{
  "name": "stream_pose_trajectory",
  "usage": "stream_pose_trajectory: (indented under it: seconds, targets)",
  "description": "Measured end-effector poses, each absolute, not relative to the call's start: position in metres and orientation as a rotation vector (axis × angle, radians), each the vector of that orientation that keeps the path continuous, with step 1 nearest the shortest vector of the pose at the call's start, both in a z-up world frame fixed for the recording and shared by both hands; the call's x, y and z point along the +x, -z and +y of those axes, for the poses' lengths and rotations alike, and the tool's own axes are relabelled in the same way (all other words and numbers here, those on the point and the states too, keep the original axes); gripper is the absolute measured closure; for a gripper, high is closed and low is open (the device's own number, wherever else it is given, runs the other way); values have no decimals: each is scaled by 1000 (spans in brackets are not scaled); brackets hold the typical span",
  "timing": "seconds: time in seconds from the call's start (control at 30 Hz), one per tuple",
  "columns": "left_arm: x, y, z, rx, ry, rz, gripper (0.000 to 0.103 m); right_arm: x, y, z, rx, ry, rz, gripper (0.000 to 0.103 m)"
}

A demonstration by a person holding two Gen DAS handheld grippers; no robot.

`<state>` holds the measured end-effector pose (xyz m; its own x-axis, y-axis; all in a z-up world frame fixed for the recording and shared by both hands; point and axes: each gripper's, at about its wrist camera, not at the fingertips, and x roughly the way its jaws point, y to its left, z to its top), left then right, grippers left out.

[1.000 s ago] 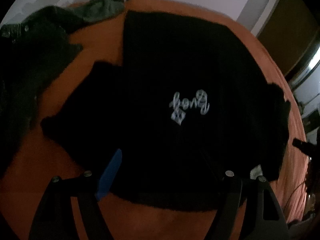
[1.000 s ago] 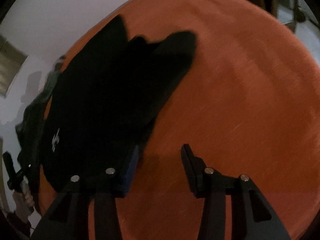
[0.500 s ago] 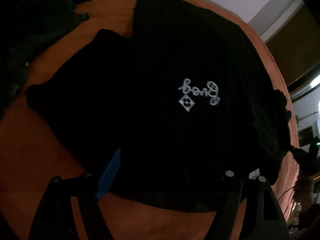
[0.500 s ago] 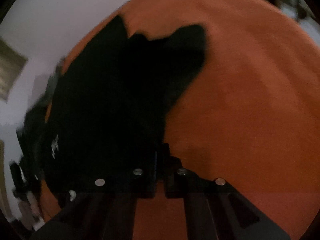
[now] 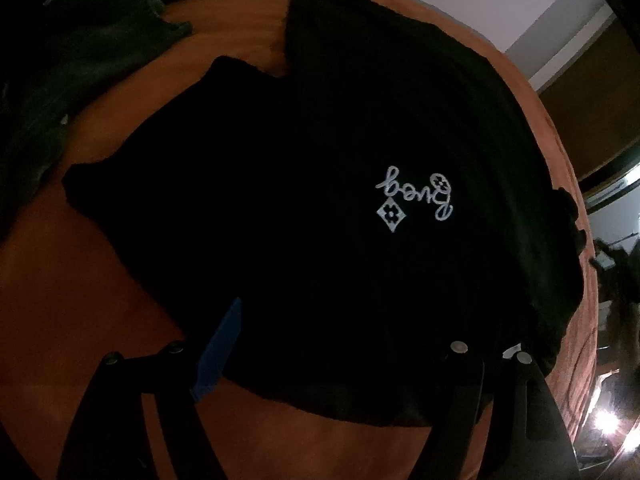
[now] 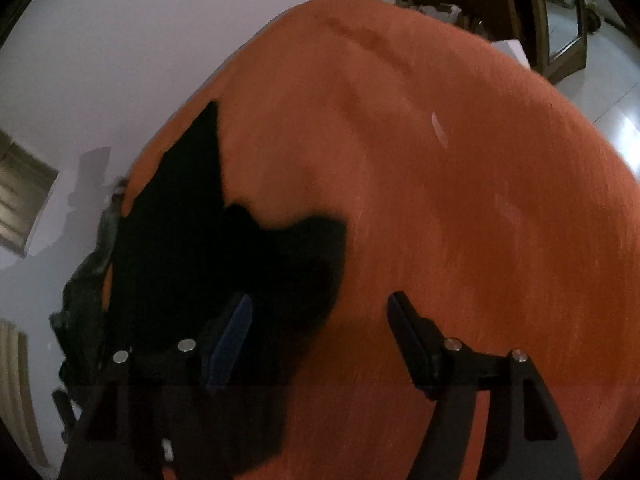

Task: Fold clothes

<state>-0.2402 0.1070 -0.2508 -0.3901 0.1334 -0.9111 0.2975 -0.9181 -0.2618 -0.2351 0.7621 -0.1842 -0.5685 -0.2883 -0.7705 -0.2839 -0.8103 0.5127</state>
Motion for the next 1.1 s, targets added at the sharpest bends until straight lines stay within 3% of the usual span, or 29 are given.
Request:
stream_pose_trajectory:
  seconds: [0.07, 0.1, 0.13, 0.17, 0.2, 0.3, 0.53, 0.57, 0.63, 0.67, 0.7, 0.9, 1.0, 1.1]
  targets:
    - [-239, 250, 108, 1677, 2473, 592, 26, -260, 189, 760, 1456, 2599, -967, 33]
    - [-239, 251, 108, 1679, 2474, 591, 26, -267, 191, 763, 1461, 2589, -972, 39]
    - [-238, 252, 107, 1684, 2471, 592, 26, -273, 197, 762, 1493, 2574, -958, 52]
    - [-237, 253, 107, 1688, 2467, 594, 26, -277, 204, 760, 1548, 2567, -919, 94]
    - [-236, 254, 106, 1689, 2463, 595, 26, -275, 204, 758, 1581, 2594, -877, 101]
    - [-232, 253, 101, 1685, 2455, 603, 26, -263, 194, 756, 1591, 2737, -782, 101]
    - [-224, 256, 92, 1693, 2428, 625, 26, -246, 204, 775, 1582, 2793, -885, 100]
    - [-224, 256, 92, 1695, 2430, 629, 26, -244, 202, 774, 1587, 2812, -867, 96]
    - [-223, 254, 93, 1696, 2440, 621, 26, -242, 199, 772, 1597, 2850, -831, 76]
    - [-222, 253, 94, 1697, 2447, 605, 26, -240, 197, 771, 1602, 2868, -813, 55]
    - [-221, 252, 95, 1696, 2453, 589, 26, -240, 193, 771, 1578, 2912, -770, 40]
    - [-214, 254, 96, 1717, 2454, 553, 26, -259, 174, 743, 1493, 2837, -451, 40]
    - [-210, 255, 90, 1717, 2445, 576, 26, -267, 175, 728, 1508, 2807, -342, 54]
    - [-206, 254, 85, 1712, 2445, 584, 26, -271, 171, 715, 1479, 2813, -209, 57]
